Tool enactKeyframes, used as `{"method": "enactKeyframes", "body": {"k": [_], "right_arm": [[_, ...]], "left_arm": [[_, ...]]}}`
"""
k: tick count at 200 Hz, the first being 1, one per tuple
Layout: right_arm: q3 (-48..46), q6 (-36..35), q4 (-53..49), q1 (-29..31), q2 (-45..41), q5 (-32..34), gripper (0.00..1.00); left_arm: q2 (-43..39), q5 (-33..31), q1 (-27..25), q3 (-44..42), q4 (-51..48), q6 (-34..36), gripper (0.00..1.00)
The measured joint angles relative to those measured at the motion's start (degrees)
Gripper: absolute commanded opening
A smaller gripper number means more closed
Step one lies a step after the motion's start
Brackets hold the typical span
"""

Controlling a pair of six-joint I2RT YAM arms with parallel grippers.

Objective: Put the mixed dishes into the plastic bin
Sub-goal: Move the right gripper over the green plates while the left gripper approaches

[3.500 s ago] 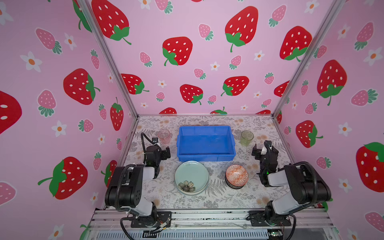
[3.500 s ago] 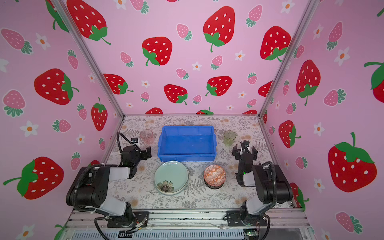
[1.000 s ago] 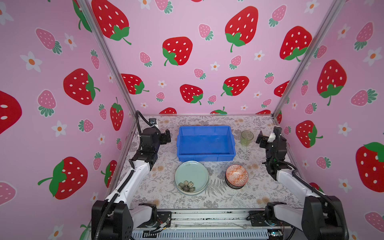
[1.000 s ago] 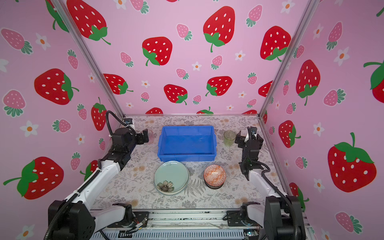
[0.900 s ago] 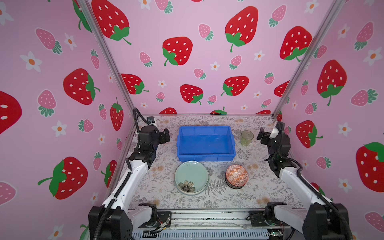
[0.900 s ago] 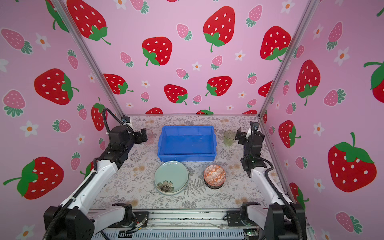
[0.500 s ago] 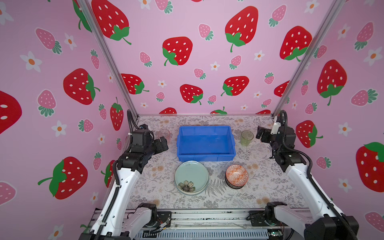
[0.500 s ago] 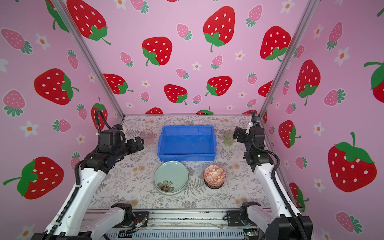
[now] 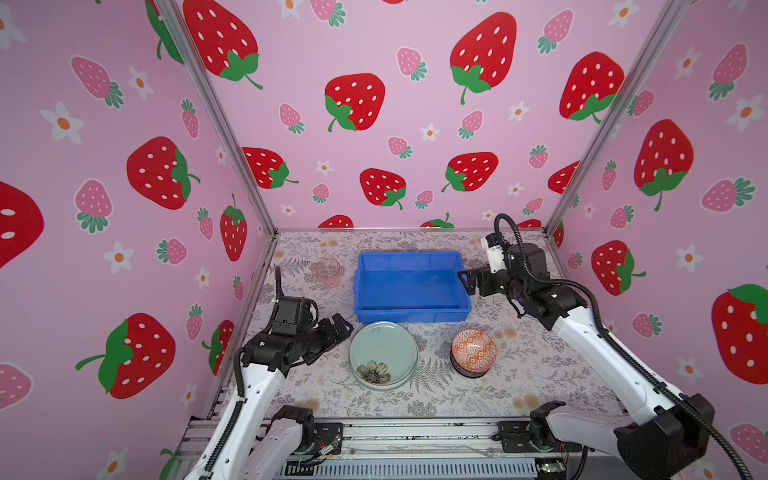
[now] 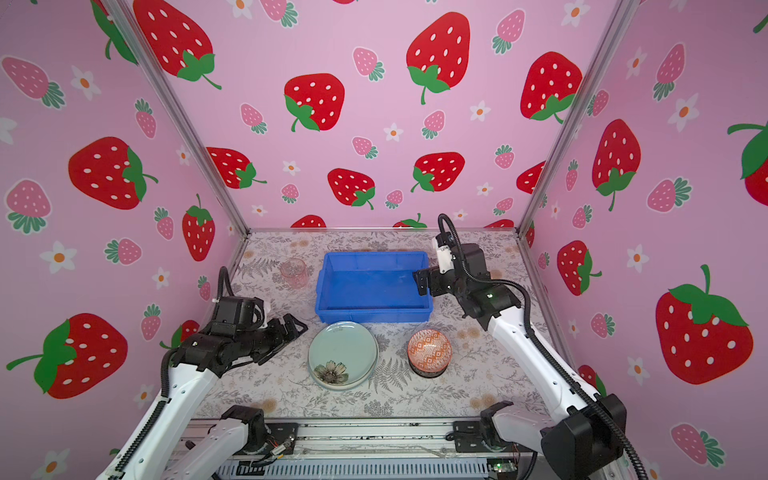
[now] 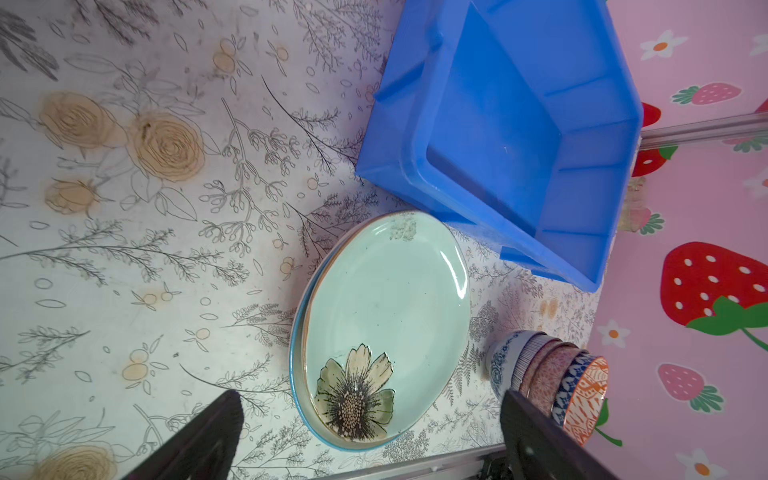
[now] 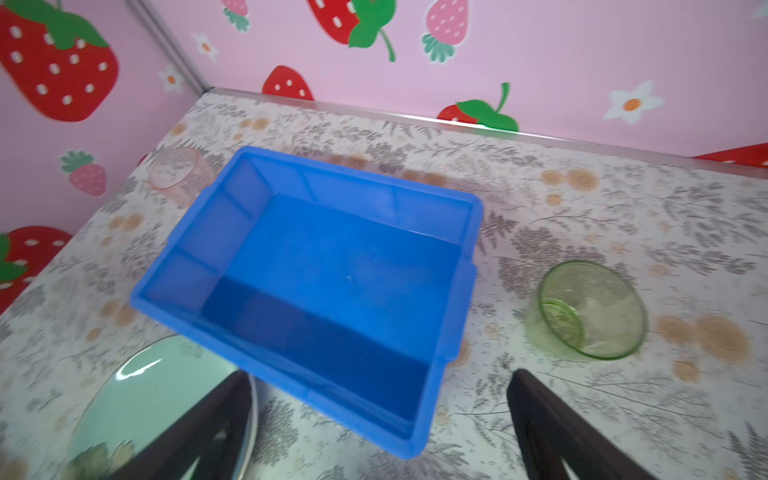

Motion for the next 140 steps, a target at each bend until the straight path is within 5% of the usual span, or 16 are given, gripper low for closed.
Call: {"method": "enactKeyframes", "body": {"k": [68,140], "right_arm": [[2.95,9.99,-6.27,17.84,3.61,0.24,0.99],[4.44,21.57,-8.85,25.57,10.03,1.79,0.99]], "left_arm": [[0.04,5.05,-0.50,-0.57,-2.62,-1.05,0.99],[1.92,5.68,-0.50,-0.52,-6.49,-1.20,0.99]]}}
